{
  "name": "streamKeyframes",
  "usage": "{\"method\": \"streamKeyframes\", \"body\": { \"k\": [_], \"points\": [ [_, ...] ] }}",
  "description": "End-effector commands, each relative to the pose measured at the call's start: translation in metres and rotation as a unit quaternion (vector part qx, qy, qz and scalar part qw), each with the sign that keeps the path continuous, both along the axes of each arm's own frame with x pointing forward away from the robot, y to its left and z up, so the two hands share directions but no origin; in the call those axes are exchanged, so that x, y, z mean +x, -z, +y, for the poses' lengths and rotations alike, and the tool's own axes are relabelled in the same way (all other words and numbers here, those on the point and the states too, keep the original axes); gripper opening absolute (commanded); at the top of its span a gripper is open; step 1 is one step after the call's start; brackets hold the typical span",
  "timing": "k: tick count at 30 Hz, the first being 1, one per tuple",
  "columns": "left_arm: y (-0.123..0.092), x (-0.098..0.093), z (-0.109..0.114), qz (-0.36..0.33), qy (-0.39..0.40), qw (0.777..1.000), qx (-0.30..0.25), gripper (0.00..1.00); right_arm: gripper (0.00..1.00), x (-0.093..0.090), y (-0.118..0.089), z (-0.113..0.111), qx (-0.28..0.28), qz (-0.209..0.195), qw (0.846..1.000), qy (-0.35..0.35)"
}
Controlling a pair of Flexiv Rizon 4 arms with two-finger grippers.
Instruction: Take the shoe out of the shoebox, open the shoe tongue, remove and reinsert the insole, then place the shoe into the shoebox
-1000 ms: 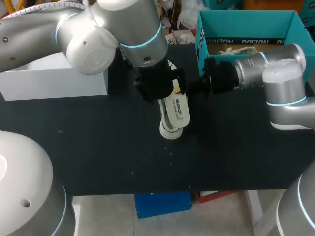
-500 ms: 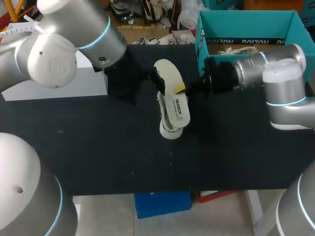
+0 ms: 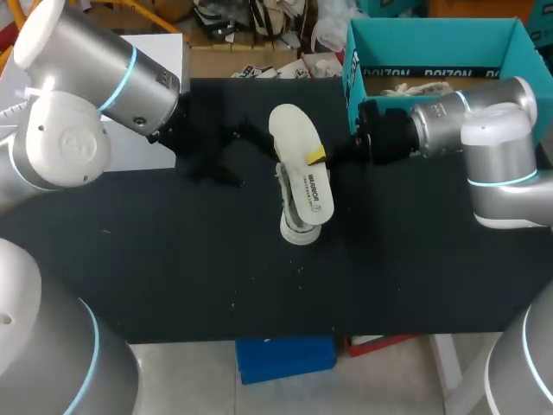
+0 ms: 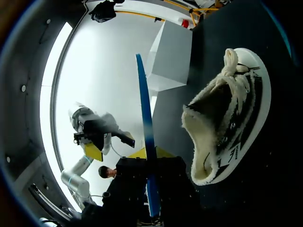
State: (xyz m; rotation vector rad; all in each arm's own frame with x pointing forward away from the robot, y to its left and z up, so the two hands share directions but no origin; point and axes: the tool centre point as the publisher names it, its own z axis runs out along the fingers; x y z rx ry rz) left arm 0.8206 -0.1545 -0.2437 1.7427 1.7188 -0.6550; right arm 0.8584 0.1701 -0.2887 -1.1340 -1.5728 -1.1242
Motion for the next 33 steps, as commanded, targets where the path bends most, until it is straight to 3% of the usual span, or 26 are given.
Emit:
{"method": "streamKeyframes", "body": {
  "k": [1, 8, 23, 33],
  "points": [
    [0.005, -0.001, 0.002, 0.005, -0.012, 0.995, -0.098, 1.0, 0.0, 0.0, 0.0, 0.001, -0.001, 0.0, 1.0, 0.0],
    [0.006, 0.001, 0.004, -0.009, -0.04, 0.978, -0.206, 1.0, 0.0, 0.0, 0.0, 0.001, -0.001, 0.0, 1.0, 0.0],
    [0.006, 0.001, 0.004, -0.009, -0.04, 0.978, -0.206, 1.0, 0.0, 0.0, 0.0, 0.001, -0.001, 0.0, 1.0, 0.0],
    [0.032, 0.008, 0.001, -0.095, -0.117, 0.959, -0.238, 1.0, 0.0, 0.0, 0.0, 0.001, -0.001, 0.0, 1.0, 0.0]
  ]
}}
